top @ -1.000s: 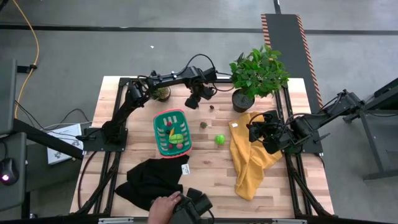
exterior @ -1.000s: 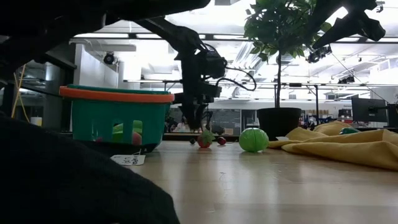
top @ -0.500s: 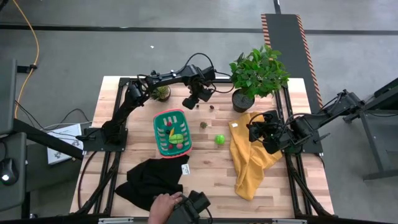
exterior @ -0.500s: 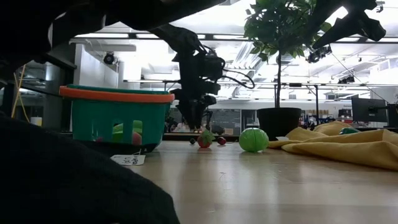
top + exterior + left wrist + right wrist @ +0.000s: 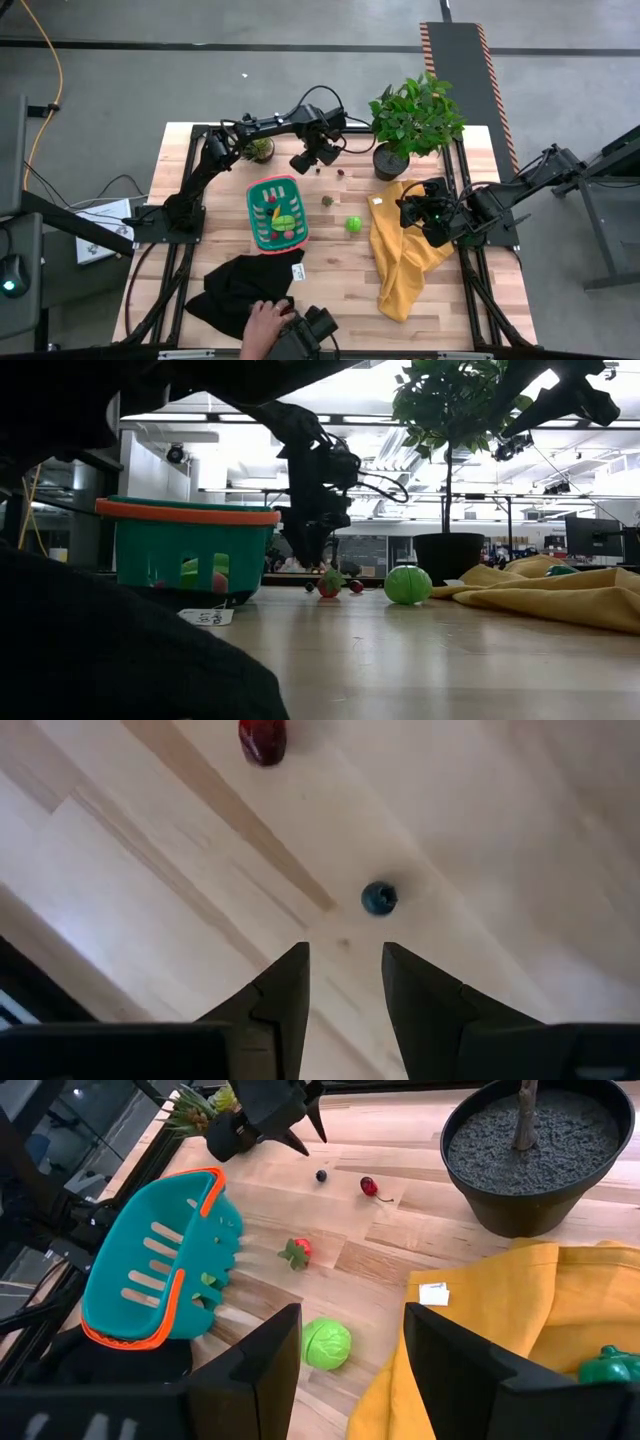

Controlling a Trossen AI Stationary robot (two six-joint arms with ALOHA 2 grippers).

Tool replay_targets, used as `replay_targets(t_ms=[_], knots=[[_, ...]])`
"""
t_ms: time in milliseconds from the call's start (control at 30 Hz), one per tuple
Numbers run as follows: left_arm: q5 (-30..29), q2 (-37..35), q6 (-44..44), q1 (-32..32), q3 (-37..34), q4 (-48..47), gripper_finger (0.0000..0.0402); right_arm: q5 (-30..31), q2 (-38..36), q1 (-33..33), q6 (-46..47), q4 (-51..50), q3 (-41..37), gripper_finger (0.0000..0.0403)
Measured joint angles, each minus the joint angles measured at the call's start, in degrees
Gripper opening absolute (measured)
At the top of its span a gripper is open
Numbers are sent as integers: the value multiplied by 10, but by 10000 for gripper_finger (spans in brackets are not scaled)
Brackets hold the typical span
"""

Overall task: Pick and placing Produce into tupperware
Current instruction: Put the blueberry in the green basket

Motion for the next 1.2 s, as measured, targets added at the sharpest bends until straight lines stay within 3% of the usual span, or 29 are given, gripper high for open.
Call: replay_targets(t_ms=[267, 533, 733, 1200], knots=[[-59, 0, 5, 0, 0, 8, 115, 0, 0, 0, -2, 1, 0, 169], [-62, 0, -27, -1, 0, 24, 115, 0, 0, 0, -6, 1, 0, 169], [-45, 0, -102, 0, 0, 24, 115, 0, 0, 0, -6, 1, 0, 169], [29, 1, -72, 3, 0, 39, 115, -15, 0, 0, 8, 10, 0, 169]])
